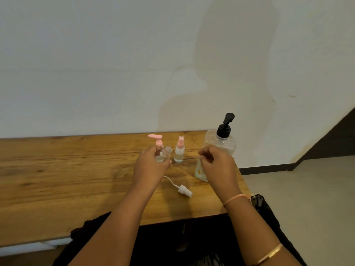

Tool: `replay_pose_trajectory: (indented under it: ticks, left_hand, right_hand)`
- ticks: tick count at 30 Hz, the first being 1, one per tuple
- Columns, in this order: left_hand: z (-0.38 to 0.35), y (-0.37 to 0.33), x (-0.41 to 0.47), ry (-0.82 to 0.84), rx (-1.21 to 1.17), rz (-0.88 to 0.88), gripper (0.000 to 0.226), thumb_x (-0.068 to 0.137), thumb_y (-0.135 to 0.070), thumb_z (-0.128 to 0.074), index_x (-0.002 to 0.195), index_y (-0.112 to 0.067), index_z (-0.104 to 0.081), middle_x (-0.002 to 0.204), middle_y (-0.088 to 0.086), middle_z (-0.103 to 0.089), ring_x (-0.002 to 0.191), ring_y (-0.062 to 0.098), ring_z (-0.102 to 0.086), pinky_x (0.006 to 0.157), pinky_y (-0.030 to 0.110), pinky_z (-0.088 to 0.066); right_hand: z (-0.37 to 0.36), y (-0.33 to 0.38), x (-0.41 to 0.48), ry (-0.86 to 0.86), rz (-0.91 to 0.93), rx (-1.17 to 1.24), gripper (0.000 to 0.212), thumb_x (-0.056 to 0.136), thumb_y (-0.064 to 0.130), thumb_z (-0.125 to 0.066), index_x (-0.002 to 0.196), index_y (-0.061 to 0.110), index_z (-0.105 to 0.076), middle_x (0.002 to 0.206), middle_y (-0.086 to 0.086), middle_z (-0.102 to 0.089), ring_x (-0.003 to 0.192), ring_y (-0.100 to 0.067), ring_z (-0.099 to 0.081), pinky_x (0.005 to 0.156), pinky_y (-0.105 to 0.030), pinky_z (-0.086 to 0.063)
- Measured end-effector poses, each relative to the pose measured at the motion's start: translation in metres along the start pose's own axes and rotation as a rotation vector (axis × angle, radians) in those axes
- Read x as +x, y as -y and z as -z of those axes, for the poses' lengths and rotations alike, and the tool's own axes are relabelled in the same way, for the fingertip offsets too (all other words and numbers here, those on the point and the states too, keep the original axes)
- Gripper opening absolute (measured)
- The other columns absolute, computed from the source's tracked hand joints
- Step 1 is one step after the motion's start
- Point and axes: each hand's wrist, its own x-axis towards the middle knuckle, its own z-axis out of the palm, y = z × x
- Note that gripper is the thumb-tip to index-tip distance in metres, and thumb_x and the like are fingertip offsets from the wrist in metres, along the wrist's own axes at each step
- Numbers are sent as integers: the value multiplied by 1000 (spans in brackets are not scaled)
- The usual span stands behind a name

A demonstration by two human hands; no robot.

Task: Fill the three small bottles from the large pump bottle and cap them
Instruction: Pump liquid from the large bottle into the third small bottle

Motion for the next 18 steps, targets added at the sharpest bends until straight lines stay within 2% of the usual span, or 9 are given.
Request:
replay_pose_trajectory:
  ticks: [2, 5, 8, 11, 14, 18]
  left_hand:
    - [-1, -2, -1, 12, 8, 7, 42, 77, -22, -75, 116, -21, -60, 115, -4, -60, 101, 10, -54, 77, 24, -41]
    - [-3, -4, -2, 14, 12, 27, 43, 77, -22, -75, 117, -21, -60, 114, -3, -60, 101, 11, -55, 74, 24, -40]
    - [-5, -5, -4, 11, 18, 42, 43, 78, -22, -75, 118, -20, -59, 114, -3, -60, 101, 12, -54, 73, 24, -39]
    - [-6, -6, -5, 3, 17, 44, 45, 77, -21, -75, 119, -19, -59, 114, -3, -61, 102, 12, -55, 76, 25, -41]
    - [-4, -6, -5, 2, 16, 50, 46, 77, -20, -75, 121, -18, -59, 115, -4, -61, 103, 12, -54, 77, 26, -41]
    - [-3, -5, -4, -3, 2, 42, 46, 78, -21, -75, 121, -19, -59, 116, -4, -61, 100, 10, -53, 77, 25, -40]
  right_hand:
    - [5, -2, 0, 47, -3, 4, 9, 88, 8, -62, 92, 15, -66, 84, 11, -60, 81, -1, -55, 71, 1, -39]
    - [-6, -6, -5, 254, -47, -66, 16, 85, 13, -66, 100, 16, -66, 95, 6, -65, 88, -5, -58, 82, -15, -47]
    - [-28, -11, -12, 391, -43, -190, 26, 84, 14, -67, 110, 14, -64, 109, 1, -65, 98, -11, -59, 85, -21, -46]
    - [-45, -14, -19, 484, -28, -309, 30, 82, 16, -67, 112, 14, -62, 112, -4, -64, 103, -18, -58, 85, -28, -46]
    - [-55, -15, -25, 516, -10, -403, 30, 84, 15, -65, 113, 15, -60, 115, -5, -62, 106, -21, -57, 86, -29, -46]
    - [-53, -16, -20, 454, 1, -403, 30, 86, 12, -62, 115, 15, -60, 116, -5, -62, 107, -21, -57, 88, -30, -46]
